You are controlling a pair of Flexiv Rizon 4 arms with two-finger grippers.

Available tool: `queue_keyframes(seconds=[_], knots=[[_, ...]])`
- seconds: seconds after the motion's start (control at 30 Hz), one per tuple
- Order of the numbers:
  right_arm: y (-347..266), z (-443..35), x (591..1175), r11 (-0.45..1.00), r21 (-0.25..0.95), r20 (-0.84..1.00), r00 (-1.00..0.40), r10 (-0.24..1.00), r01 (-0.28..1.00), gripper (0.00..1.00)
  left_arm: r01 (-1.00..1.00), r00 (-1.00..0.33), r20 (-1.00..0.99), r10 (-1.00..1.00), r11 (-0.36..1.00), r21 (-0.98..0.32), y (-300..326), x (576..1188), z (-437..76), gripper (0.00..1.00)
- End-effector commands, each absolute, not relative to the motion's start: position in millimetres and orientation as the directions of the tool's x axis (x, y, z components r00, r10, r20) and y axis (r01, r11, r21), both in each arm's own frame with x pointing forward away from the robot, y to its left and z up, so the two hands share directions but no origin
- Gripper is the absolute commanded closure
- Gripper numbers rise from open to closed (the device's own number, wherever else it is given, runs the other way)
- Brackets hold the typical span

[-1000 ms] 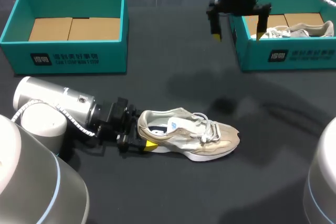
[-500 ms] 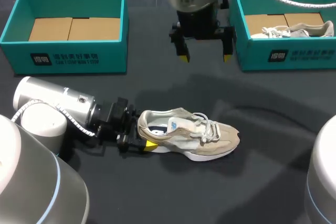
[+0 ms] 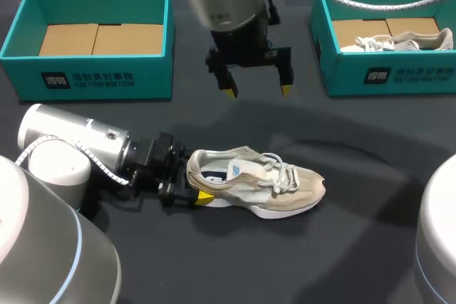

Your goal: Take the shoe out of the shoebox, open the shoe tongue, remove and reinsert the insole, then place the shoe into the shoebox

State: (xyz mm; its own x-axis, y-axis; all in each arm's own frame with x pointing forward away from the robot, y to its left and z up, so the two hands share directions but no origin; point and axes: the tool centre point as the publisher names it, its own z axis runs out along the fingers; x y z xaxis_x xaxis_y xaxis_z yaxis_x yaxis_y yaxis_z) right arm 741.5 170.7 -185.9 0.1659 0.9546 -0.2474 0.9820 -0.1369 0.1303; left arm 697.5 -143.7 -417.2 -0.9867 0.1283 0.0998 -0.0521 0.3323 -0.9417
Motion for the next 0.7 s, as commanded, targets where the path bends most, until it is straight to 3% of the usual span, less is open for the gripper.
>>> queue_keyframes(seconds=[0.03, 0.4, 0.7], knots=[[179, -187, 735, -0.182, 0.153, -0.287, 0.22, 0.932, 0.971, 0.0, -0.052, -0.987, 0.099, 0.127, 0.334, -0.941, -145, 698, -419, 1.0], [180, -196, 732, -0.203, 0.185, -0.285, 0.25, 0.925, 0.962, 0.0, -0.052, -0.987, 0.099, 0.127, 0.334, -0.941, -145, 698, -419, 1.0], [199, -217, 687, -0.27, 0.228, -0.3, 0.331, 0.895, 0.936, 0.0, -0.052, -0.987, 0.099, 0.127, 0.334, -0.941, -145, 698, -419, 1.0]])
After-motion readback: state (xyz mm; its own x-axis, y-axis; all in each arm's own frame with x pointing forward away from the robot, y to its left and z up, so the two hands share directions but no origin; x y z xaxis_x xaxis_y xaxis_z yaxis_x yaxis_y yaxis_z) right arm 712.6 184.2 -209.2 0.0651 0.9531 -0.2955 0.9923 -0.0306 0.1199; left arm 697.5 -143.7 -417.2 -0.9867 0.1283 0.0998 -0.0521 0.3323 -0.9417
